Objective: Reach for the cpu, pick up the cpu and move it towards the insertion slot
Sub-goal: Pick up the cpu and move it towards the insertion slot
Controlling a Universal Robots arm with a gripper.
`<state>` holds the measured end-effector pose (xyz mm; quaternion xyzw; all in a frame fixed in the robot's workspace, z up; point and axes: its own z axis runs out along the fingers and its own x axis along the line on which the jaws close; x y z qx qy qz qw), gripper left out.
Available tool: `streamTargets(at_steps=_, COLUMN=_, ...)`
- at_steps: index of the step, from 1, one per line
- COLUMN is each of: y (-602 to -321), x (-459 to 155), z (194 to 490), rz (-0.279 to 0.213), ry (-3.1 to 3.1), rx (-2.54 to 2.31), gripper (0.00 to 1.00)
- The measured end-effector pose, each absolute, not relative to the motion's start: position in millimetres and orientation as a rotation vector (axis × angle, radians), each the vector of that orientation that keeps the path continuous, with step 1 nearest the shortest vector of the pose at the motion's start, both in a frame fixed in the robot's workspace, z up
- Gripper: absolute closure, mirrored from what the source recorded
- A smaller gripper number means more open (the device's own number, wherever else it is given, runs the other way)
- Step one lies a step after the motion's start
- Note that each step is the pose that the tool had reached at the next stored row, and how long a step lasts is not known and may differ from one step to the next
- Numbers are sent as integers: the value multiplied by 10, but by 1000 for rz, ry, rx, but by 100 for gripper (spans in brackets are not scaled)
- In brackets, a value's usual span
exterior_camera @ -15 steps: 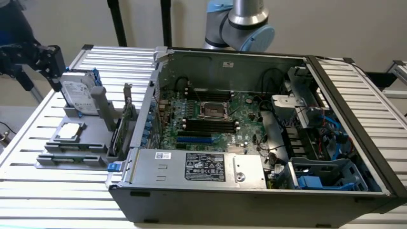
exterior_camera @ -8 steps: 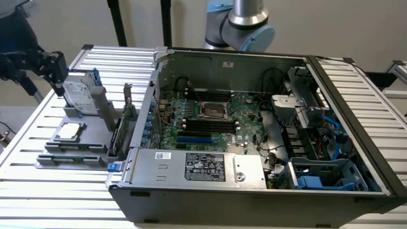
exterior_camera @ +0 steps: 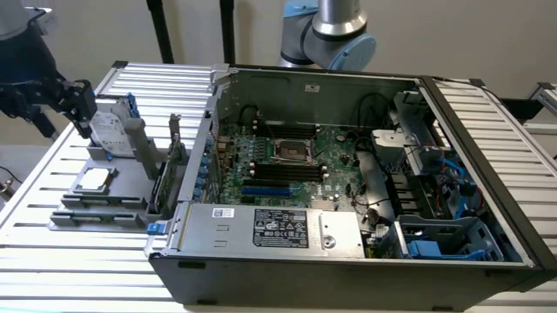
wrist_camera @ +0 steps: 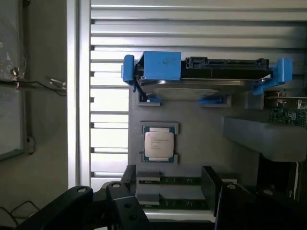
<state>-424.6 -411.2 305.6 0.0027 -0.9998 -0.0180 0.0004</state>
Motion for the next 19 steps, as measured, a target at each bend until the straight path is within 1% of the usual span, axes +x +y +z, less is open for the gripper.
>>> streamTargets(at_steps=19, y=-4152, x=-4245, z=2711, rz=-57, ry=-3140, rx=8, gripper=35)
